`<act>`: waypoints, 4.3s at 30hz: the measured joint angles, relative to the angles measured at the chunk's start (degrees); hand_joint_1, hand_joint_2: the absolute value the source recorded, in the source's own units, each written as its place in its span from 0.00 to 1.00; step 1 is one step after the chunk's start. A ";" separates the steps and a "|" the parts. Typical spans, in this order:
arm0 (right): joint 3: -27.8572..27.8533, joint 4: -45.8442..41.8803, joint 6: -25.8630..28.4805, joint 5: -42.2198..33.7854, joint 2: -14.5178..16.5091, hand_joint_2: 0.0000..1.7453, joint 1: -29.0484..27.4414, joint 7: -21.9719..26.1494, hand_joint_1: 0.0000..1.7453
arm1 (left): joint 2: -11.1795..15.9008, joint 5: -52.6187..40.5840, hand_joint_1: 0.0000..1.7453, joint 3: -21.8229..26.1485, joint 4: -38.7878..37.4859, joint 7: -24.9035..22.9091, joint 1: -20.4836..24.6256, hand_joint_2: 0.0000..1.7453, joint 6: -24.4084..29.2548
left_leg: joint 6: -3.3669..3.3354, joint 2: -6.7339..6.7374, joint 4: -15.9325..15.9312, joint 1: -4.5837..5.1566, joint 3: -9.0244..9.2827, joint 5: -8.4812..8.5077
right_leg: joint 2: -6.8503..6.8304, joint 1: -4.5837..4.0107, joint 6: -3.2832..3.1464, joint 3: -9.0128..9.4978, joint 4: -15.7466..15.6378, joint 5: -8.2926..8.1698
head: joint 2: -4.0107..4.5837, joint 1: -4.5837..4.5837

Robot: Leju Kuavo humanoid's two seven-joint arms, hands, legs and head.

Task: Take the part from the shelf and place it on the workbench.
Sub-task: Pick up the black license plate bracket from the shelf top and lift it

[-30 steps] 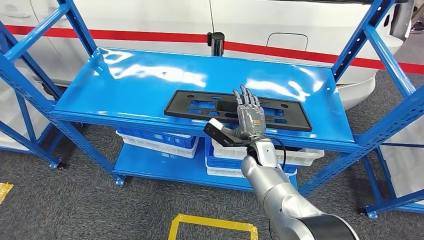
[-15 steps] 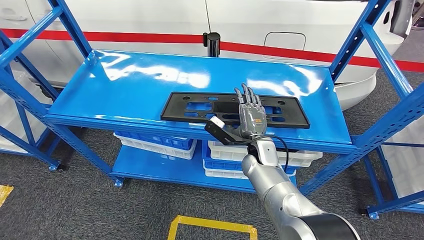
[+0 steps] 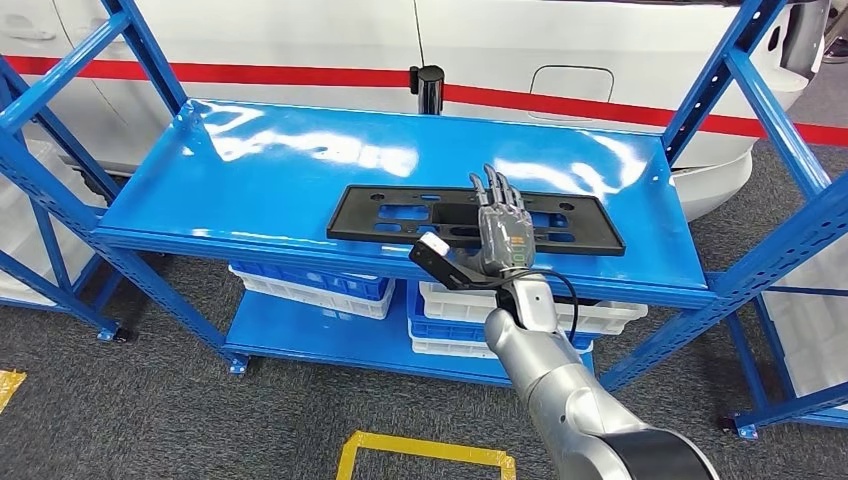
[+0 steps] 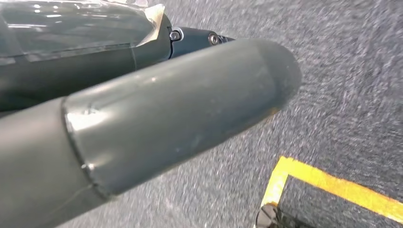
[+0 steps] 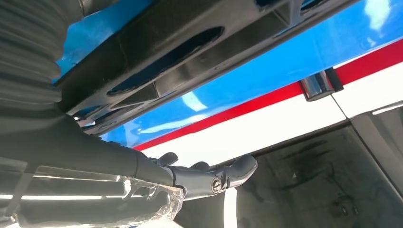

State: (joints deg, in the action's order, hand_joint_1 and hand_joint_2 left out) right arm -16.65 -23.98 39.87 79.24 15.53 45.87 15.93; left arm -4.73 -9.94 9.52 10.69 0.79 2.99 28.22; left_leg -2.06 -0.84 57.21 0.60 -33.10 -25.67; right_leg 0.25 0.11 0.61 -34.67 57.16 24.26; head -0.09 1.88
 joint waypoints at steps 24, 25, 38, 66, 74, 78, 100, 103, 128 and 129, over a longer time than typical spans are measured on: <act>-1.65 -10.43 0.00 7.65 -0.50 1.00 -4.54 -2.73 1.00 | -0.16 -7.61 0.00 -4.56 -0.02 -2.38 -0.12 0.00 0.05 | -0.01 0.00 0.00 0.03 0.02 -0.01 | 0.00 0.05 0.00 0.00 0.00 0.00 | -0.01 0.01; -1.56 -10.51 0.00 7.32 -0.46 1.00 -4.61 -2.49 1.00 | -0.18 -7.71 0.00 -4.57 -0.02 -2.31 -0.13 0.00 -0.02 | -0.01 0.00 0.00 0.03 0.02 -0.01 | 0.00 0.05 0.00 0.00 0.00 0.00 | -0.01 0.01; -1.14 -11.87 0.02 7.10 -0.64 1.00 -5.10 -1.93 1.00 | -0.39 -9.71 0.00 -5.32 -0.02 -2.10 -0.17 0.00 -1.28 | -0.01 0.00 0.00 0.03 0.12 -0.01 | 0.00 0.05 0.00 0.10 -0.01 0.00 | -0.01 0.00; -5.73 -9.23 -0.01 -7.30 -1.13 1.00 -3.67 18.88 1.00 | -2.16 2.16 0.00 5.97 0.52 21.60 -0.35 0.00 -10.83 | -0.01 0.01 0.00 0.03 0.26 -0.02 | 0.02 0.05 0.00 0.27 -0.01 0.00 | -0.01 0.00; -4.53 -5.50 -0.16 -10.16 -0.48 1.00 -1.19 19.93 1.00 | -2.18 0.86 0.00 7.36 0.52 21.07 -0.34 0.00 -7.44 | 0.00 0.02 -0.01 0.02 0.28 -0.02 | 0.02 0.04 0.00 0.28 -0.01 0.00 | -0.01 0.00; -3.87 -3.77 -2.34 -19.87 -0.31 1.00 0.26 23.55 1.00 | -2.23 0.30 0.00 7.63 0.52 20.47 -0.34 0.00 -5.45 | 0.00 0.02 -0.01 0.02 0.30 -0.02 | 0.02 0.04 0.00 0.29 -0.01 0.00 | 0.00 0.01; 25.14 -22.72 -17.55 -65.42 -9.61 1.00 -3.59 24.27 1.00 | -3.01 -2.68 0.00 9.08 0.52 17.80 -0.71 0.00 -2.45 | -0.02 0.33 0.00 0.06 0.45 -0.07 | 0.26 0.06 0.00 0.38 -0.03 -0.02 | -0.01 0.02; 26.00 -24.05 -17.57 -65.58 -10.23 1.00 -4.23 24.27 1.00 | -3.07 -2.69 0.00 9.08 0.52 17.76 -0.71 0.00 -2.43 | -0.02 0.33 -0.01 0.05 0.45 -0.08 | 0.25 0.06 0.00 0.37 -0.03 -0.01 | -0.01 0.01; 23.60 -67.74 -27.99 -86.72 -20.17 1.00 -21.65 17.40 1.00 | -3.45 -18.49 0.00 0.37 0.13 6.05 -1.10 0.00 -9.21 | -0.15 0.34 -0.01 0.11 0.32 -0.28 | 0.26 0.11 0.01 0.36 -0.07 0.00 | -0.01 0.02; 23.61 -68.27 -27.51 -88.01 -20.25 1.00 -20.13 15.90 1.00 | -3.45 -18.81 0.00 0.02 0.13 5.38 -1.10 0.00 -9.05 | -0.15 0.35 -0.01 0.11 0.34 -0.27 | 0.26 0.11 0.01 0.36 -0.07 0.00 | -0.01 0.02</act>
State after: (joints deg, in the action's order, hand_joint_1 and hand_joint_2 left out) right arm 6.96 -92.25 12.36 -8.77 -4.72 25.74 31.83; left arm -8.18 -28.75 9.54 10.82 6.16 1.90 19.17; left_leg -2.21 -0.50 57.20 0.71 -32.76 -25.94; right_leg 0.51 0.22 0.61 -34.32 57.10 24.26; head -0.09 1.90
